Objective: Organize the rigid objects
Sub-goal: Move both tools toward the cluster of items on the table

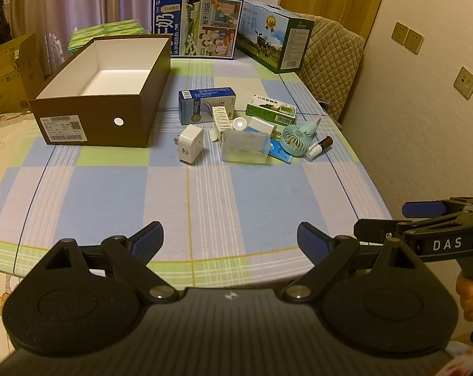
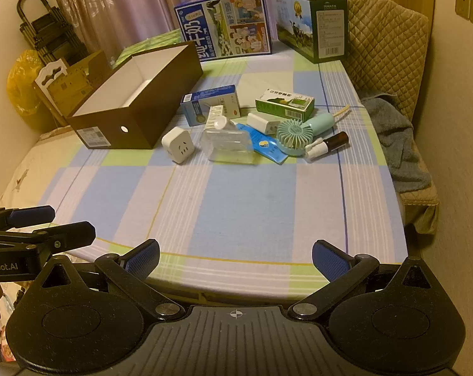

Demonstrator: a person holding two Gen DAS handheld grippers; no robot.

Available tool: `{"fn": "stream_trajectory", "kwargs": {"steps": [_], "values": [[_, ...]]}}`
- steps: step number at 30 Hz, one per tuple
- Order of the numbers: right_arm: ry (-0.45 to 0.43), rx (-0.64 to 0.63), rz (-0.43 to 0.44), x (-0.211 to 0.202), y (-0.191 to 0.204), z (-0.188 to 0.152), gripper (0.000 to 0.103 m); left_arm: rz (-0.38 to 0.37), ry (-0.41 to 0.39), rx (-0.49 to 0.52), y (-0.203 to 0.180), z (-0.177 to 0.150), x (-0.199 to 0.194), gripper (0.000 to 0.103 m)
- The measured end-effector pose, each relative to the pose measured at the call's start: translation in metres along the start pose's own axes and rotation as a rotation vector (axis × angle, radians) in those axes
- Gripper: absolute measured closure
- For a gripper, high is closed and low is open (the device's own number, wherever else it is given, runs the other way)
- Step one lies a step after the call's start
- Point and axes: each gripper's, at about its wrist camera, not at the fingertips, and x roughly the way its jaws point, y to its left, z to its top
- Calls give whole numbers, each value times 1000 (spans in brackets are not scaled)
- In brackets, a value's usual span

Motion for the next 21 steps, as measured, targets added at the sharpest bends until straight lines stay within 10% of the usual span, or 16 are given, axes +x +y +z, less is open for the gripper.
{"fn": "stream_trajectory", "kwargs": {"steps": [21], "values": [[8,0,10,8,-12,9,2,1,24,7,-5,15,13,13]]}}
